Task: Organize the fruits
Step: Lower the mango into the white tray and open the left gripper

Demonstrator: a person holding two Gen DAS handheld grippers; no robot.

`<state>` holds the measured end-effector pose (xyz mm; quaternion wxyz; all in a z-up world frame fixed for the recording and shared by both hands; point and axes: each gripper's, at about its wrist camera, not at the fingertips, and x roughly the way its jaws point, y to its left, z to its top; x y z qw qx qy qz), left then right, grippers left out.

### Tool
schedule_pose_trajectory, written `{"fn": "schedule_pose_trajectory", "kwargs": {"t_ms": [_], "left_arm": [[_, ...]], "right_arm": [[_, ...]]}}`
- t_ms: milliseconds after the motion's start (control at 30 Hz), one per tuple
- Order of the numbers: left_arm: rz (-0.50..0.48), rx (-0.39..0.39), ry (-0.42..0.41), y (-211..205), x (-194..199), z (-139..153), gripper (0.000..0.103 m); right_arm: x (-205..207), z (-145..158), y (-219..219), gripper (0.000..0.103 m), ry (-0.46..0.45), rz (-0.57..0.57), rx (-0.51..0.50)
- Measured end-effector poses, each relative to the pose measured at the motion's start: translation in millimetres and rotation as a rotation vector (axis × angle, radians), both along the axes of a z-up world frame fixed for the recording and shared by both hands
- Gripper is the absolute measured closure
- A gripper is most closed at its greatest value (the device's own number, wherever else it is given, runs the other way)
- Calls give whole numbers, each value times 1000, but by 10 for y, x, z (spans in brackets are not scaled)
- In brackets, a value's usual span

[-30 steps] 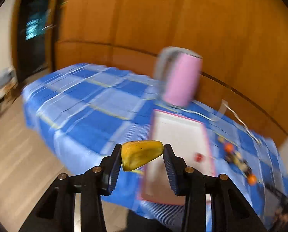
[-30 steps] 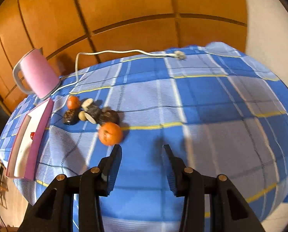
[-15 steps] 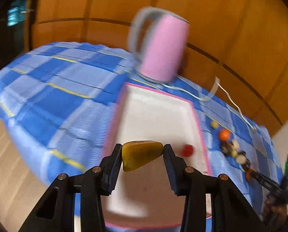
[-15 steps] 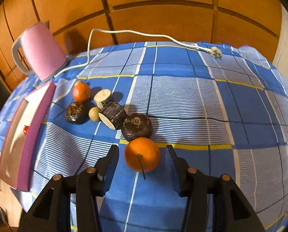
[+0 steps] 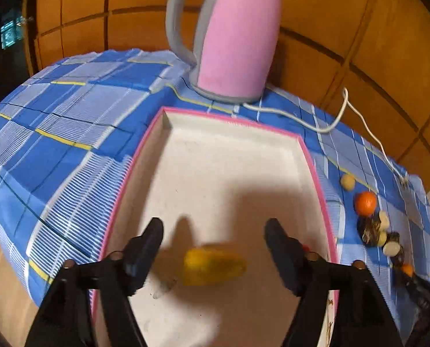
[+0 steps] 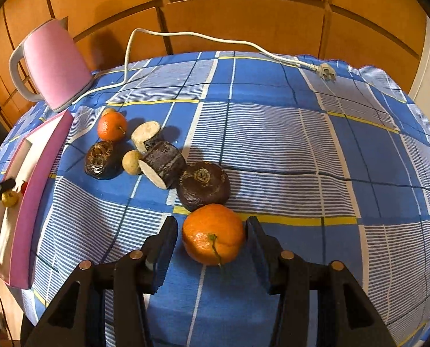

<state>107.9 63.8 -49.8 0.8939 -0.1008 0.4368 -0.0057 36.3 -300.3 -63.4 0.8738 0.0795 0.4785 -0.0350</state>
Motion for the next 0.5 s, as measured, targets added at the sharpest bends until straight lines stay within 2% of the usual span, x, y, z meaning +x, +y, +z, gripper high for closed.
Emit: {"fn": "schedule_pose_trajectory", "kwargs": {"t_ms": [133,267,433,500], "left_arm": [[15,1,-26,-8,-188,114,24],[-16,20,-48,-133,-436,218,22],[-135,71,-74,-405,-757,293,21],[-178,76,-83,-478,-862,321,21]], "right_arm": [[3,-37,3,54,4,-2,3],[-12,-52,-7,54,0,-5,9],[-35,-23,-20,53,-12,-18,-8],[-48,40,-17,50,-36,-19,-29]]}}
